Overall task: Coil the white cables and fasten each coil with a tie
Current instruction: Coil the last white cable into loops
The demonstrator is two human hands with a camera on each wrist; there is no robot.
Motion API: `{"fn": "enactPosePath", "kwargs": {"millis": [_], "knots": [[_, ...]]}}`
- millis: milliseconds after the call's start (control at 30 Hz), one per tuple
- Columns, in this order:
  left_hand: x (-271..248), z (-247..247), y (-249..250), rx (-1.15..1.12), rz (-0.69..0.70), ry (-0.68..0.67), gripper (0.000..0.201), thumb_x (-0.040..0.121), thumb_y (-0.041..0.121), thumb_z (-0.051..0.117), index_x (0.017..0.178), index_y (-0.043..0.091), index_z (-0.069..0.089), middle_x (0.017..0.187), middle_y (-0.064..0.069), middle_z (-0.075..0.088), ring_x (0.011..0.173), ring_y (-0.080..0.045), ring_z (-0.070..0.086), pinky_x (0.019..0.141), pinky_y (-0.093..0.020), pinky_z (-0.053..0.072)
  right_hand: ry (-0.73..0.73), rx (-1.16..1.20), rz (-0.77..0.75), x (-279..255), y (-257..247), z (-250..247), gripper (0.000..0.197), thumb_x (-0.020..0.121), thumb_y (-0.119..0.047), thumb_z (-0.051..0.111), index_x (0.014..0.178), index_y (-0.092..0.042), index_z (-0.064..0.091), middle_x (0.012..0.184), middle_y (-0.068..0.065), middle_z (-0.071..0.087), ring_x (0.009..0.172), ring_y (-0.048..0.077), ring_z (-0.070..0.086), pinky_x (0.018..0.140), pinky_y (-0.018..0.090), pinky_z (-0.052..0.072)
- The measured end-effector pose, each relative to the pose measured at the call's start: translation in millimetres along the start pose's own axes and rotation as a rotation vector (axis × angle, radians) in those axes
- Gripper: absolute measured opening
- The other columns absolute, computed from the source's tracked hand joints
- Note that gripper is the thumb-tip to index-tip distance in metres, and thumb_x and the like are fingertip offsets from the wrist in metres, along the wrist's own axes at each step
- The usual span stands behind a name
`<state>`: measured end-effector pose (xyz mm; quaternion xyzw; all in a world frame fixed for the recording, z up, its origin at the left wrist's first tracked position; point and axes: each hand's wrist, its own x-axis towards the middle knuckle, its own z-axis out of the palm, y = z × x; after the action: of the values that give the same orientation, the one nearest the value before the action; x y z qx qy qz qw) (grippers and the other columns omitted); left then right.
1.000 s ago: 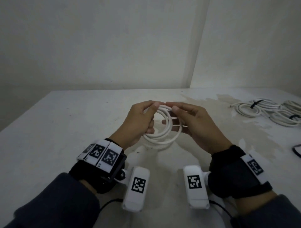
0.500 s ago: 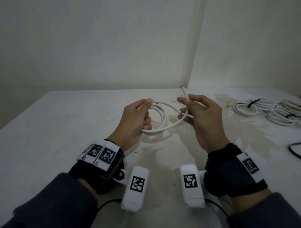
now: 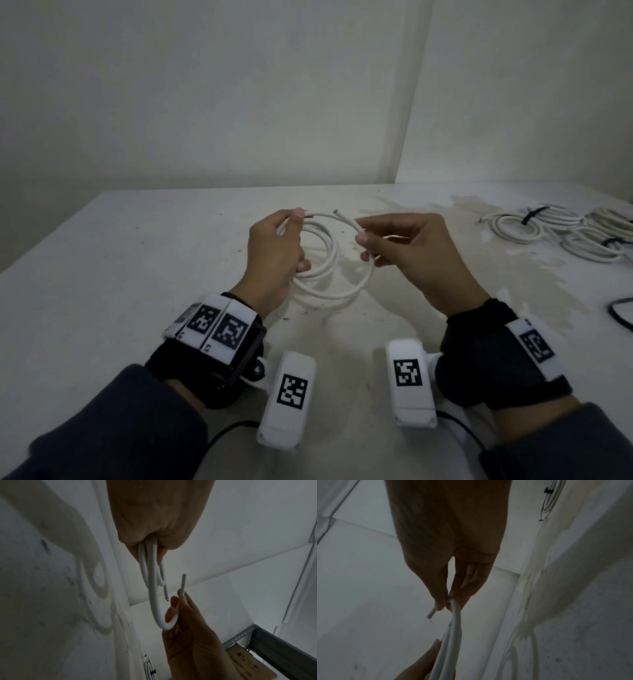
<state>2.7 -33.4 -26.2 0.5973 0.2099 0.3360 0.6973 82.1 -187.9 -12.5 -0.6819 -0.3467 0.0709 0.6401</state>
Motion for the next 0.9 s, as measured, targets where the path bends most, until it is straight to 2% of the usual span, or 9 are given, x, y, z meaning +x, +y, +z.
{"fn": "enactPosePath", "kwargs": {"millis": [67, 133, 267, 367, 467, 633, 733, 833, 900], "knots": [[-2, 2, 0, 0.078, 0.041, -0.062, 0.022, 0.099, 0.020, 0.049, 0.101, 0.006, 0.066, 0.038, 0.011, 0.035, 0.035, -0.009, 0.028, 0.036, -0.016, 0.029, -0.004, -0.013, -0.002, 1, 0, 0, 0.016, 0.078, -0.001, 0.075, 0.086, -0.016, 0.075, 0.071, 0.004, 0.072, 0.064, 0.014, 0.068, 0.059, 0.026, 0.057], [-4, 3, -1, 0.126, 0.049, -0.134, 0.023, 0.099, 0.021, 0.050, 0.101, 0.006, 0.067, 0.040, 0.011, 0.035, 0.036, -0.009, 0.028, 0.037, -0.017, 0.028, 0.074, -0.007, -0.006, 2, 3, -2, 0.019, 0.077, -0.001, 0.076, 0.084, -0.018, 0.073, 0.069, 0.000, 0.072, 0.063, 0.012, 0.068, 0.059, 0.028, 0.057], [-10, 5, 2, 0.142, -0.009, -0.307, 0.023, 0.099, 0.020, 0.050, 0.105, 0.005, 0.067, 0.047, 0.007, 0.029, 0.039, -0.008, 0.025, 0.038, -0.016, 0.025, 0.219, -0.032, -0.047, 5, 7, -4, 0.018, 0.073, -0.006, 0.081, 0.087, -0.016, 0.074, 0.074, 0.003, 0.074, 0.066, 0.014, 0.072, 0.062, 0.028, 0.057], [-14, 6, 4, 0.197, -0.040, -0.376, 0.024, 0.099, 0.020, 0.049, 0.105, 0.005, 0.068, 0.049, 0.005, 0.026, 0.039, -0.008, 0.023, 0.037, -0.015, 0.023, 0.206, -0.173, -0.136, 5, 5, -2, 0.019, 0.070, -0.014, 0.084, 0.083, -0.022, 0.075, 0.073, -0.005, 0.073, 0.062, 0.005, 0.069, 0.062, 0.021, 0.054], [-17, 7, 8, 0.167, -0.100, -0.437, 0.027, 0.100, 0.021, 0.047, 0.108, 0.005, 0.066, 0.052, 0.005, 0.024, 0.038, -0.006, 0.021, 0.036, -0.015, 0.021, 0.143, -0.167, -0.169, 4, 4, 0, 0.016, 0.067, -0.017, 0.085, 0.078, -0.023, 0.075, 0.073, -0.005, 0.074, 0.064, 0.007, 0.069, 0.061, 0.018, 0.052], [-19, 7, 10, 0.140, -0.137, -0.465, 0.025, 0.096, 0.030, 0.052, 0.088, 0.013, 0.068, 0.054, 0.003, 0.023, 0.039, -0.007, 0.020, 0.036, -0.015, 0.020, 0.042, -0.119, -0.209, 3, 4, 3, 0.008, 0.075, -0.011, 0.080, 0.081, -0.014, 0.076, 0.075, 0.000, 0.075, 0.068, 0.013, 0.071, 0.062, 0.018, 0.051], [-18, 8, 11, 0.104, -0.177, -0.412, 0.030, 0.096, 0.033, 0.052, 0.074, 0.014, 0.058, 0.050, 0.005, 0.026, 0.038, -0.007, 0.021, 0.036, -0.015, 0.019, -0.017, -0.103, -0.220, 2, 1, 5, 0.012, 0.079, -0.006, 0.076, 0.089, -0.012, 0.075, 0.084, 0.001, 0.075, 0.078, 0.014, 0.072, 0.072, 0.024, 0.055], [-17, 9, 11, 0.099, -0.169, -0.364, 0.026, 0.097, 0.030, 0.052, 0.084, 0.009, 0.058, 0.046, 0.008, 0.028, 0.037, -0.007, 0.022, 0.036, -0.016, 0.019, 0.073, -0.149, -0.197, 3, 4, 3, 0.014, 0.078, -0.013, 0.078, 0.089, -0.021, 0.074, 0.090, -0.003, 0.074, 0.084, 0.008, 0.069, 0.080, 0.025, 0.053], [-16, 9, 10, 0.119, -0.132, -0.346, 0.024, 0.097, 0.027, 0.052, 0.090, 0.006, 0.060, 0.044, 0.008, 0.029, 0.037, -0.007, 0.022, 0.035, -0.016, 0.021, 0.104, -0.264, -0.123, 3, 5, 2, 0.006, 0.082, -0.023, 0.074, 0.088, -0.026, 0.075, 0.087, -0.010, 0.073, 0.076, 0.004, 0.066, 0.074, 0.028, 0.052]]}}
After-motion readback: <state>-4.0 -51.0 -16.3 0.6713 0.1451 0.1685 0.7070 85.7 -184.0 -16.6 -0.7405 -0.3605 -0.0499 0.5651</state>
